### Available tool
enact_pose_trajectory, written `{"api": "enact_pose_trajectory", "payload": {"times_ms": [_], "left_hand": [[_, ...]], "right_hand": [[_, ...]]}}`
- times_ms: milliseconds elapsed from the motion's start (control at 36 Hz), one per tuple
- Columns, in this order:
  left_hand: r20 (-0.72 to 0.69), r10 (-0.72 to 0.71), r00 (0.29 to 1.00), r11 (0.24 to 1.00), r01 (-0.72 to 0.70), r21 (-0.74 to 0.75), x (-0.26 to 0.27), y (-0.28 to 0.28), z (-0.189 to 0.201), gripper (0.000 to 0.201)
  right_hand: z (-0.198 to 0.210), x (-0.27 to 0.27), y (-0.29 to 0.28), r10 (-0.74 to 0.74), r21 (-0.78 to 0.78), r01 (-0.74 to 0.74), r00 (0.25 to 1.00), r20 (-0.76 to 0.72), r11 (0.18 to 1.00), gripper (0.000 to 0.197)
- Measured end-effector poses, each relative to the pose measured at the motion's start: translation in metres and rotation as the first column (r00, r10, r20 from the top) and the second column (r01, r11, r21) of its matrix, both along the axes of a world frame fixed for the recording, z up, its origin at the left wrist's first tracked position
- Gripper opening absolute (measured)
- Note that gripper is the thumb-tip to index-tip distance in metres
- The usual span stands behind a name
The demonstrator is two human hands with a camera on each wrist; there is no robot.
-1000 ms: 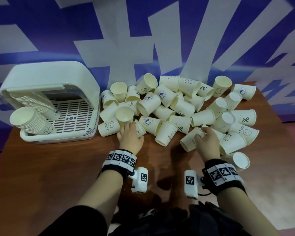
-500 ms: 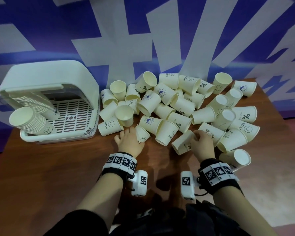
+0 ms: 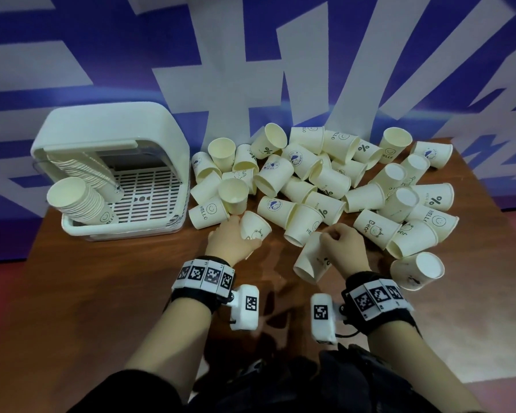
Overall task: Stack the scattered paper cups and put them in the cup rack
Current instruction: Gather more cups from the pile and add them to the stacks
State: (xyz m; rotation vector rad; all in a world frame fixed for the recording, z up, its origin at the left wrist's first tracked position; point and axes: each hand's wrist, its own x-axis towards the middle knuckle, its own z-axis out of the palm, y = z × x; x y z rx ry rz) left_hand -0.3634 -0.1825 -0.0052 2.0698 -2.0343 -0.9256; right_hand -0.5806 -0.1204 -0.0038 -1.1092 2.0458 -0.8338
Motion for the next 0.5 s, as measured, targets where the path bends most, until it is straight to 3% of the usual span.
{"api": "enact_pose_trajectory", "payload": {"times_ms": [139,306,500], "left_hand": [[-0.199,0.064,0.978,0.997,-0.069,-0.019,0.023,0.003,0.01,0.063],[-0.334,0.078,0.939,0.981,-0.132,-0.14,0.066,0.006,0.028,0.06],[-0.446,0.177,0.877,0.958,-0.257,-0.125,0.129,0.007,0.042,0.066]], "right_hand": [[0.01,0.03,-0.005,0.048,-0.037,-0.047,0.998,0.028,0.998,0.014],[0.022,0.075,-0.012,0.108,-0.146,-0.102,0.993,0.037,0.984,0.008],[0.037,0.134,-0.022,0.146,-0.21,-0.123,0.984,0.098,0.97,0.009]]}}
